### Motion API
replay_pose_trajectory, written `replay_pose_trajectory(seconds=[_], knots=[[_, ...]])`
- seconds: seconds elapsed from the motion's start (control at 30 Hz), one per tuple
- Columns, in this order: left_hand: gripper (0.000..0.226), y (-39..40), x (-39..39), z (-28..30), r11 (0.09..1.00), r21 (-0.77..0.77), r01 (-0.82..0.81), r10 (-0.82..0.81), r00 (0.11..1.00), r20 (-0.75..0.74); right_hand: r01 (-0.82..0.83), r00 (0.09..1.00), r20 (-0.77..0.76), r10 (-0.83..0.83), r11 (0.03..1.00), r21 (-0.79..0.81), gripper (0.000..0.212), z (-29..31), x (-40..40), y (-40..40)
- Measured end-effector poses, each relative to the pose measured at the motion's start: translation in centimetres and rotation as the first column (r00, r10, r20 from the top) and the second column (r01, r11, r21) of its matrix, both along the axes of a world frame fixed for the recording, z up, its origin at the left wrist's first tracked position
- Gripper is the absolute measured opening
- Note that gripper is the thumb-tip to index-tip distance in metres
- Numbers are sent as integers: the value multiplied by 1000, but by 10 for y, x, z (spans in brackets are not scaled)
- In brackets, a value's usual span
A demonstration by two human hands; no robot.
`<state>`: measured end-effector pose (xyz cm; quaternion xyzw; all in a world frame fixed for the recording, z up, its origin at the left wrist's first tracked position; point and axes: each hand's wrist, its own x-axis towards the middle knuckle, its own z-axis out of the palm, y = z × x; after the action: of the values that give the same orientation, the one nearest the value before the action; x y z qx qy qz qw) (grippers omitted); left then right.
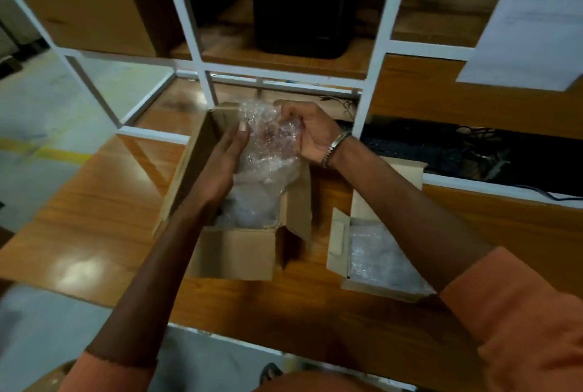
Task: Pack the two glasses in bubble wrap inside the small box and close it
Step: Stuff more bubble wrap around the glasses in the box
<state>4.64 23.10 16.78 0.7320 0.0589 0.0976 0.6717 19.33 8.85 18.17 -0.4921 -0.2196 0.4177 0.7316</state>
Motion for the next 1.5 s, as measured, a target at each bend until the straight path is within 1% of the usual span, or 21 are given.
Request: replay_pose_trajectory(seconds=[0.07,0.1,0.2,0.27,0.33,0.37,0.47,0.5,0.6,0.67,0.77,0.83,0.87,0.9,1.0,1.1,1.17,1.23,1.33,1.43,1.5], knots=[[42,-32,9,8,999,-25,48,-47,998,39,41,991,-132,-26,993,114,39,-1,3,-33],[46,-46,14,10,998,-24,60,-59,997,40,85,985,-160,-62,987,139,48,-4,5,-49],[56,-78,29,9,987,68,144,-140,988,-71,213,955,-247,-164,959,186,65,-17,14,-98],[58,-102,33,6,931,158,330,-301,936,-181,330,914,-313,-256,920,210,64,-27,16,-131],[59,-126,35,-9,874,176,453,-409,881,-236,444,866,-323,-383,885,143,63,-37,15,-167],[54,-137,32,-17,860,151,488,-441,859,-261,469,852,-308,-424,879,88,62,-38,11,-183],[22,-159,27,-44,840,101,533,-480,817,-321,548,796,-275,-540,835,-55,33,-57,4,-227],[16,-164,25,-51,847,79,526,-477,817,-324,587,755,-267,-598,799,-131,32,-63,3,-238],[22,-171,26,-68,908,-67,413,-407,833,-375,705,606,-230,-762,648,-288,41,-90,7,-262],[25,-171,27,-80,914,-162,372,-404,799,-445,749,530,-159,-833,548,-374,48,-101,8,-274],[32,-173,25,-98,897,-155,413,-431,748,-504,801,427,50,-903,353,-483,45,-108,7,-296],[34,-174,24,-103,877,-134,462,-458,719,-523,838,379,113,-919,288,-463,38,-110,3,-308],[35,-175,23,-104,865,-148,479,-480,707,-519,839,379,114,-918,289,-461,36,-114,3,-312],[35,-177,23,-103,853,-167,495,-505,699,-507,831,404,68,-912,334,-445,36,-111,-1,-314],[36,-185,21,-96,842,-207,499,-532,702,-473,708,582,-175,-794,600,-372,49,-107,-18,-313],[42,-196,19,-94,848,-244,471,-529,713,-461,536,742,-177,-647,731,-422,37,-115,-33,-311],[48,-205,19,-97,862,-217,459,-505,736,-451,453,803,-191,-565,785,-422,29,-122,-42,-307],[40,-212,20,-101,893,-199,403,-450,791,-416,396,836,-212,-505,825,-404,36,-126,-45,-304],[27,-213,24,-106,959,-186,215,-270,892,-363,303,909,-126,-398,837,-456,58,-117,-46,-300],[23,-208,24,-103,975,-171,144,-188,940,-284,261,948,3,-318,773,-578,90,-108,-46,-296],[21,-204,25,-99,980,-151,132,-166,957,-240,326,941,127,-315,738,-591,116,-99,-44,-296]])
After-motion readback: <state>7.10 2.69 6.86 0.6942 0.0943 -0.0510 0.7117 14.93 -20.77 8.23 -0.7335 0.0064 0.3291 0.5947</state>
